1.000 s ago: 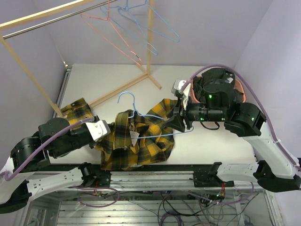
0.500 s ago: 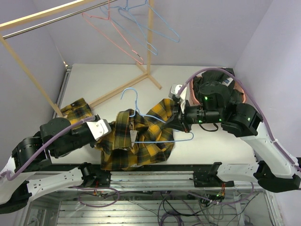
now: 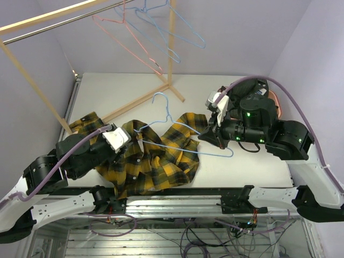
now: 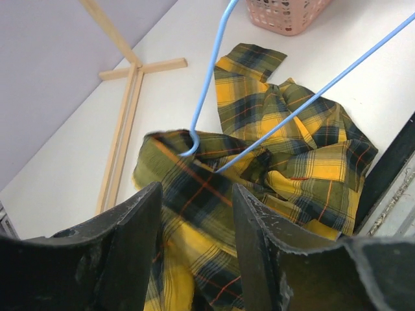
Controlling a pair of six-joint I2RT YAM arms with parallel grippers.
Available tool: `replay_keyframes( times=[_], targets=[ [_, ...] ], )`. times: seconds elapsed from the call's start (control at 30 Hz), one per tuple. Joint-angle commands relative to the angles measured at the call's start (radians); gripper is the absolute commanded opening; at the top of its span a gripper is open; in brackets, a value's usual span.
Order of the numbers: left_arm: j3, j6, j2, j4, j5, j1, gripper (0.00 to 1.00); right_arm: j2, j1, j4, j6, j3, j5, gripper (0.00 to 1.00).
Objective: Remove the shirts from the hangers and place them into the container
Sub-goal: Remove the shirt from the hanger, then place the hanger at the clothesline.
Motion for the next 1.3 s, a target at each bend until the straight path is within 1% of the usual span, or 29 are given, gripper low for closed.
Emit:
replay_keyframes(
  times=[0.0,0.07,0.17,0.2,0.3,0.4,0.43,0.53,0.67,0.8,0.87,0.97,1.2,1.27],
  targets=[
    [-0.008,-0.032,-0.018,0.047,-0.077,0.003,0.57,-0.019,-0.002,-0.101,0.009,0.067,0.095,0.00],
    [-0.010,-0.036,-0.026,0.044,-0.099,0.003,0.56,-0.025,-0.001,-0.137,0.013,0.080,0.122,0.00],
    [-0.023,-0.049,-0.039,0.045,-0.157,0.003,0.50,-0.045,-0.002,-0.151,0.026,0.085,0.169,0.00],
    [-0.030,-0.056,-0.042,0.045,-0.189,0.003,0.47,-0.048,-0.003,-0.150,0.037,0.093,0.191,0.00],
    [-0.053,-0.091,-0.049,0.038,-0.298,0.004,0.28,-0.048,-0.002,-0.130,0.064,0.111,0.262,0.00],
    [-0.085,-0.114,-0.063,0.046,-0.381,0.003,0.15,-0.050,-0.002,-0.061,0.066,0.104,0.317,0.00],
    [-0.097,-0.112,-0.069,0.053,-0.399,0.003,0.12,-0.047,-0.001,-0.032,0.062,0.105,0.333,0.00],
    [-0.123,-0.128,-0.092,0.070,-0.438,0.003,0.09,-0.022,-0.002,0.076,0.035,0.106,0.335,0.00],
    [-0.187,-0.130,-0.147,0.143,-0.459,0.003,0.08,0.077,-0.003,0.228,-0.002,0.127,0.306,0.00],
    [-0.252,-0.125,-0.198,0.226,-0.469,0.003,0.09,0.237,-0.001,0.370,-0.025,0.222,0.312,0.00],
    [-0.275,-0.118,-0.212,0.243,-0.473,0.003,0.10,0.314,-0.001,0.447,-0.026,0.273,0.284,0.00],
    [-0.297,-0.128,-0.215,0.242,-0.482,0.003,0.09,0.426,-0.003,0.578,-0.027,0.340,0.272,0.00],
    [-0.334,-0.114,-0.216,0.261,-0.459,0.003,0.09,0.687,-0.002,0.766,-0.036,0.525,0.295,0.00],
    [-0.341,-0.111,-0.218,0.266,-0.449,0.003,0.09,0.741,-0.002,0.821,-0.041,0.551,0.310,0.00]
  ],
)
